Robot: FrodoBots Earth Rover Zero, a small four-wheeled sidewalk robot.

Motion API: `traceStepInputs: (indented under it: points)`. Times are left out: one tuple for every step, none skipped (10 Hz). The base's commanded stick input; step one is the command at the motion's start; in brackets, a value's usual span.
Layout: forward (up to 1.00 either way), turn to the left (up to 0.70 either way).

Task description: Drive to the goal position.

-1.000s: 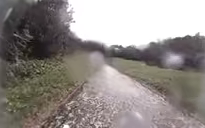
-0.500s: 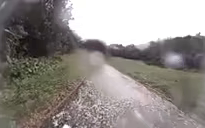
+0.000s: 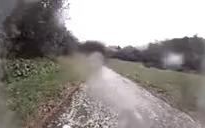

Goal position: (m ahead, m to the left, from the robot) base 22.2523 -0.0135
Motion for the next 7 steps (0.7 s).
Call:
traceStepInputs:
  points:
    - [0.7, 0.0]
    - [0.7, 0.0]
    - [0.7, 0.0]
    - [0.7, 0.0]
    - [0.7, 0.0]
    - [0.7, 0.0]
    - [0.7, 0.0]
